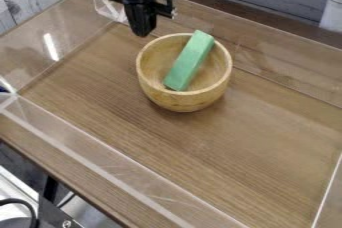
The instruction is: Put the green block in the brown bowl
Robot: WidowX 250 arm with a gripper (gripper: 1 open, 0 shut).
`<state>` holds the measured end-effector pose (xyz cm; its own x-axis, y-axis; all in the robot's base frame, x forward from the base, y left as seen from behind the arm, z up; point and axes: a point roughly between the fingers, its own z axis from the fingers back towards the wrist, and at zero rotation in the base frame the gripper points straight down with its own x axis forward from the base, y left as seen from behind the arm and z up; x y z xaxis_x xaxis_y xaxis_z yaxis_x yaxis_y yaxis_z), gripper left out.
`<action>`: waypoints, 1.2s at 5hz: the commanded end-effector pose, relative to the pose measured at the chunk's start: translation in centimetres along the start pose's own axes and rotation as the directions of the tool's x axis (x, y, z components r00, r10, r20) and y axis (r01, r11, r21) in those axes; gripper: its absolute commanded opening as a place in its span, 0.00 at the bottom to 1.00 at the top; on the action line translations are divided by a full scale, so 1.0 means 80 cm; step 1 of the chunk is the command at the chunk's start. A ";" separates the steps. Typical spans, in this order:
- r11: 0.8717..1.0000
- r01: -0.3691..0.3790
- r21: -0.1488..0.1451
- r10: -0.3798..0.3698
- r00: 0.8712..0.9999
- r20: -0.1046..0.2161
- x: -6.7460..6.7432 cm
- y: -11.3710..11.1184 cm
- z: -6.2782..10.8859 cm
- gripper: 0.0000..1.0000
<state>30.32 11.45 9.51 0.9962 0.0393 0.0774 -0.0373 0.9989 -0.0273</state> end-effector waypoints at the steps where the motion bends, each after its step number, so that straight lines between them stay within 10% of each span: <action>1: 0.999 -0.030 0.027 0.029 0.999 0.039 0.009 0.024 0.008 0.00; 6: 0.991 -0.120 0.058 0.122 0.992 -0.018 0.011 0.084 -0.044 0.00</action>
<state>30.33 17.26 3.84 0.9875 0.1573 -0.0105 -0.1574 0.9875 -0.0068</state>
